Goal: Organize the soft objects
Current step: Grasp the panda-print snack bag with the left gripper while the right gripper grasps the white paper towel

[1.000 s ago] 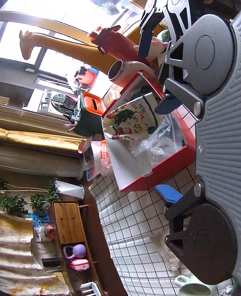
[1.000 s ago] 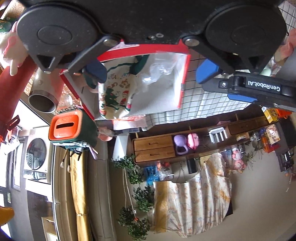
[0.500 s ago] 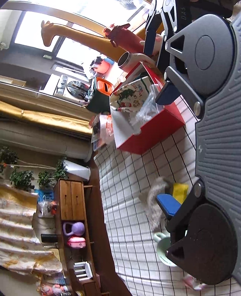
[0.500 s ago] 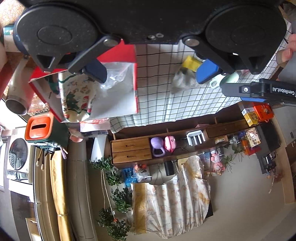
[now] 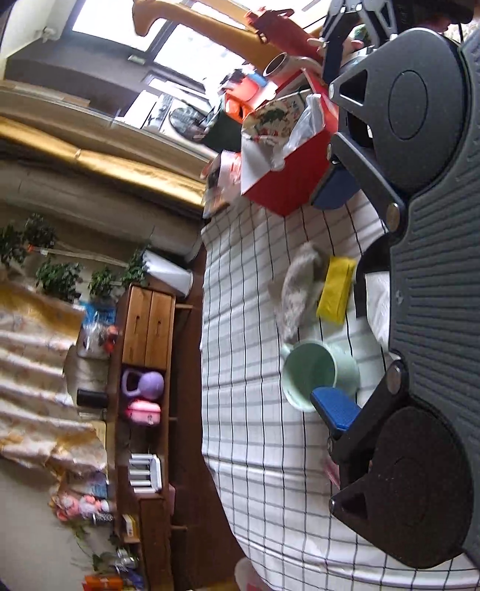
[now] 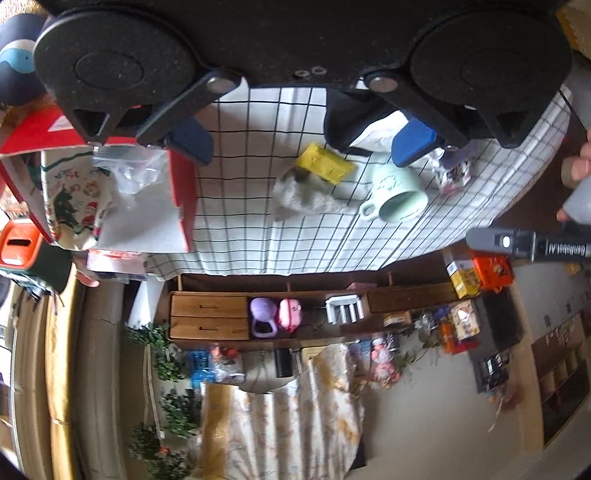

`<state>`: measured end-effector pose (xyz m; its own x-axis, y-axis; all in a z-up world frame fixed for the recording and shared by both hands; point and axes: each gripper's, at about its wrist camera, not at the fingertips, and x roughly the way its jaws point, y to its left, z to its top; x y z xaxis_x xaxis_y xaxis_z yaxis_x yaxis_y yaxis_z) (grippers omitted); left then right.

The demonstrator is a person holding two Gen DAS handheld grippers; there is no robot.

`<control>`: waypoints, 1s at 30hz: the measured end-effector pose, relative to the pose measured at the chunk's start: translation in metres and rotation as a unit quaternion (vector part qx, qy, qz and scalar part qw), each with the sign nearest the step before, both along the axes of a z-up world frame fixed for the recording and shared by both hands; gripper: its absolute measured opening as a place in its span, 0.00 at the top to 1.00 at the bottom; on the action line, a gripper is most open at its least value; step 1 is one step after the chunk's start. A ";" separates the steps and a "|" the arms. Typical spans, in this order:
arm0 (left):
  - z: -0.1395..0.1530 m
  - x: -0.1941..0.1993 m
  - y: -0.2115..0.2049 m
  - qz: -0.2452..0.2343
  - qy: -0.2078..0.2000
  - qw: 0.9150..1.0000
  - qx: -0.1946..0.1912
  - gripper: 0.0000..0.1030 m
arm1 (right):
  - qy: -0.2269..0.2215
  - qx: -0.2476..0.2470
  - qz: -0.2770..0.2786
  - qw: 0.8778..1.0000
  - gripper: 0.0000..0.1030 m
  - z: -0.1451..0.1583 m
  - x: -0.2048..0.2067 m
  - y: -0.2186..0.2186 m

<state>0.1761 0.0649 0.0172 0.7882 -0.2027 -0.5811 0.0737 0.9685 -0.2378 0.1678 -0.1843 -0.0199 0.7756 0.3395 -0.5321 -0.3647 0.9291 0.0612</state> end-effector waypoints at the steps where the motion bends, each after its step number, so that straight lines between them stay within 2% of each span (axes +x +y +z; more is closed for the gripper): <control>1: -0.002 -0.002 0.008 0.012 -0.002 1.000 0.001 0.00 | -0.003 -0.006 0.008 1.000 0.00 -0.003 -0.002 0.007; 5: -0.012 -0.005 0.040 0.054 0.004 0.998 0.012 0.00 | 0.006 -0.024 0.046 0.999 0.02 -0.011 -0.005 0.035; 11: -0.033 -0.001 0.081 0.094 0.020 0.995 -0.007 0.00 | 0.024 -0.041 0.090 0.995 0.08 -0.029 -0.002 0.072; 15: -0.054 0.009 0.100 0.126 0.046 0.991 -0.011 0.00 | 0.028 -0.065 0.113 0.991 0.13 -0.043 0.002 0.092; 24: -0.114 0.045 0.123 0.186 0.140 0.972 -0.036 0.00 | 0.035 -0.110 0.147 0.982 0.27 -0.069 0.019 0.121; 30: -0.138 0.068 0.125 0.214 0.172 0.960 -0.049 0.00 | 0.040 -0.121 0.153 0.980 0.34 -0.084 0.038 0.138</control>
